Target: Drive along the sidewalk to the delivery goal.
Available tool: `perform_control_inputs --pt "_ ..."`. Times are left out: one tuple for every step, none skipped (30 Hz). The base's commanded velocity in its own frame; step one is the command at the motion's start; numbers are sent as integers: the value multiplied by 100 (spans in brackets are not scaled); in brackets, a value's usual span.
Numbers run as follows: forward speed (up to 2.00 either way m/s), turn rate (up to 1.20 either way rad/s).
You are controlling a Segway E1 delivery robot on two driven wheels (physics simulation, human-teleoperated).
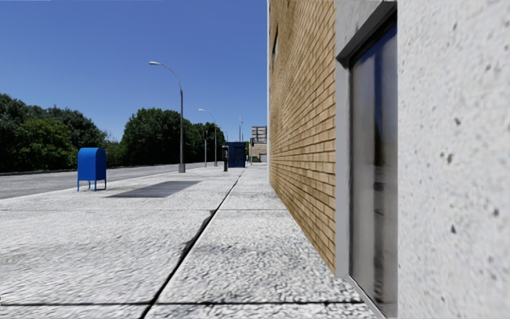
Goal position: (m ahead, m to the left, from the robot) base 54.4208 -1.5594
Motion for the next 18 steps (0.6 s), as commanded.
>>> perform_control_inputs --pt "200 0" --pt "200 0" --pt "200 0" --pt "200 0" --pt "200 0" --pt "200 0" --pt "200 0" --pt "200 0" --pt "200 0" --pt "200 0" --pt "200 0" --pt "200 0" --pt "200 0" --pt "200 0" --pt "200 0" --pt "200 0" --pt "200 0" --pt "200 0"
